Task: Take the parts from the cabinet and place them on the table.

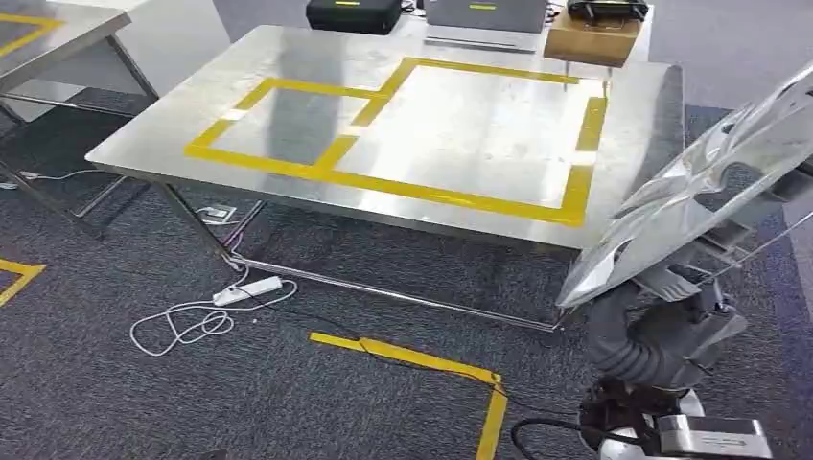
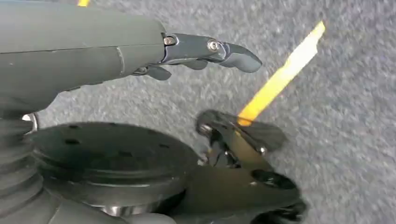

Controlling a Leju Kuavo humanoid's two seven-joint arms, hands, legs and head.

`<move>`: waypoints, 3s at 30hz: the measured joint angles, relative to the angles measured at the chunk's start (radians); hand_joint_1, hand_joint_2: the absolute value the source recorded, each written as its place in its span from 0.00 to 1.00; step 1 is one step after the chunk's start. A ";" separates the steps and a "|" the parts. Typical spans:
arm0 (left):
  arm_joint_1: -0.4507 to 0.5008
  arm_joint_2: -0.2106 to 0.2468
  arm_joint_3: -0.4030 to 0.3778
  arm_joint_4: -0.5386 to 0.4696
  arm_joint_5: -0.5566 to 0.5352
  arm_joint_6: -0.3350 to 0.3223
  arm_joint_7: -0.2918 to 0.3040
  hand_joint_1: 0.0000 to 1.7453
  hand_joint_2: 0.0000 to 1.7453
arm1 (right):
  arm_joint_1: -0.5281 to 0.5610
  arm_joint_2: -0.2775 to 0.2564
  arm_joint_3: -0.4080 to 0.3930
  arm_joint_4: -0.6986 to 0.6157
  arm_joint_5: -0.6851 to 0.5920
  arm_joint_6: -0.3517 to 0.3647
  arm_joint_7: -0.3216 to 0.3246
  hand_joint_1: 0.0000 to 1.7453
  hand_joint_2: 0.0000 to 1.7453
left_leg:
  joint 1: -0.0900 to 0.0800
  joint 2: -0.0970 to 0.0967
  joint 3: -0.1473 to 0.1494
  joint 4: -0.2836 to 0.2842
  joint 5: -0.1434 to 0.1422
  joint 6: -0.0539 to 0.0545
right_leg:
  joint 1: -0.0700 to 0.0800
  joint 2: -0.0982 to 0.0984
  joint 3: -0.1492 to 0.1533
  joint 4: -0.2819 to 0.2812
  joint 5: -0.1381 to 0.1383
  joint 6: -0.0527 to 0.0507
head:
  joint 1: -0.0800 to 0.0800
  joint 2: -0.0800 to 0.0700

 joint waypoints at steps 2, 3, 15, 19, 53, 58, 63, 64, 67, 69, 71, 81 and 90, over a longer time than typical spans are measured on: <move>0.000 0.000 0.003 0.000 -0.005 0.022 0.011 0.00 1.00 | -0.002 -0.003 0.000 -0.013 -0.001 0.000 0.000 1.00 1.00 | -0.006 -0.002 0.058 -0.119 0.029 0.015 | 0.002 0.001 0.000 0.001 -0.002 0.005 | 0.002 0.000; -0.001 -0.002 0.004 0.000 -0.005 0.029 0.013 0.00 1.00 | -0.004 -0.006 0.000 -0.019 -0.001 0.000 0.002 1.00 1.00 | -0.008 -0.001 0.060 -0.139 0.024 0.018 | 0.004 0.003 -0.007 0.003 -0.001 0.011 | 0.000 0.000; -0.004 0.011 0.007 0.002 -0.039 -0.188 0.111 0.00 1.00 | -0.020 -0.022 0.010 -0.025 -0.019 0.029 -0.011 1.00 1.00 | -0.005 -0.001 0.104 -0.159 0.002 0.042 | -0.001 -0.003 -0.131 0.154 0.007 0.041 | 0.010 0.000; -0.002 0.066 -0.004 0.002 -0.076 -0.390 0.138 0.00 1.00 | -0.033 -0.015 0.019 0.000 -0.018 0.061 -0.053 1.00 1.00 | -0.011 -0.001 0.108 -0.150 -0.015 0.023 | 0.006 -0.001 -0.054 0.013 0.035 0.022 | 0.006 0.000; 0.054 0.214 -0.162 0.002 -0.232 -0.588 0.299 0.00 1.00 | -0.061 0.060 0.042 0.113 0.038 0.052 -0.047 1.00 1.00 | -0.002 -0.004 0.088 -0.131 -0.018 -0.007 | -0.008 -0.005 0.012 0.005 -0.019 0.012 | 0.002 0.000; 0.049 0.216 -0.164 0.002 -0.220 -0.593 0.284 0.00 1.00 | -0.066 0.068 0.043 0.117 0.039 0.053 -0.047 1.00 1.00 | -0.004 -0.002 -0.080 0.178 -0.109 -0.021 | -0.007 -0.006 0.038 0.004 -0.043 -0.006 | -0.006 0.000; 0.046 0.096 -0.073 -0.001 0.043 -0.420 -0.250 0.00 1.00 | 0.041 0.071 0.021 0.066 0.118 0.001 -0.083 1.00 1.00 | -0.015 -0.006 0.001 -0.043 0.063 0.012 | -0.004 -0.002 0.074 -0.001 -0.083 0.009 | -0.012 0.000; 0.041 0.075 -0.058 0.003 0.050 -0.394 -0.322 0.00 1.00 | 0.052 0.071 0.021 0.059 0.116 0.000 -0.090 1.00 1.00 | -0.019 -0.005 0.005 -0.062 0.064 0.018 | -0.002 0.003 0.083 0.001 -0.085 0.014 | -0.013 0.000; 0.025 0.041 -0.027 0.006 0.061 -0.346 -0.274 0.00 1.00 | 0.075 0.071 0.013 0.038 0.102 -0.002 -0.087 1.00 1.00 | -0.018 -0.003 0.007 -0.077 0.047 0.038 | 0.000 0.003 0.082 -0.010 -0.081 0.028 | -0.014 0.000; 0.018 0.032 -0.012 0.006 0.062 -0.290 -0.221 0.00 1.00 | 0.071 0.069 0.009 0.030 0.091 -0.002 -0.079 1.00 1.00 | -0.005 -0.006 0.038 -0.133 0.029 0.049 | 0.000 0.000 0.052 0.021 -0.108 0.036 | -0.008 0.000; 0.013 0.022 0.001 0.007 0.061 -0.214 -0.163 0.00 1.00 | 0.068 0.063 0.007 0.027 0.076 -0.002 -0.073 1.00 1.00 | -0.007 -0.005 0.040 -0.138 0.028 0.052 | -0.001 0.001 -0.030 0.172 -0.163 0.039 | -0.002 0.000; 0.008 -0.005 0.013 0.008 -0.006 0.058 0.027 0.00 1.00 | 0.030 0.008 -0.006 -0.031 0.048 -0.002 -0.022 1.00 1.00 | -0.014 -0.006 0.063 -0.128 0.004 0.029 | 0.005 0.002 -0.017 0.017 -0.013 0.028 | -0.002 0.000; 0.001 0.045 0.007 0.008 -0.052 -0.284 0.123 0.00 1.00 | -0.010 0.005 -0.002 -0.004 0.006 0.022 -0.046 1.00 1.00 | 0.002 -0.004 -0.074 0.148 -0.083 -0.006 | -0.004 -0.003 -0.001 0.009 -0.015 0.003 | -0.008 0.000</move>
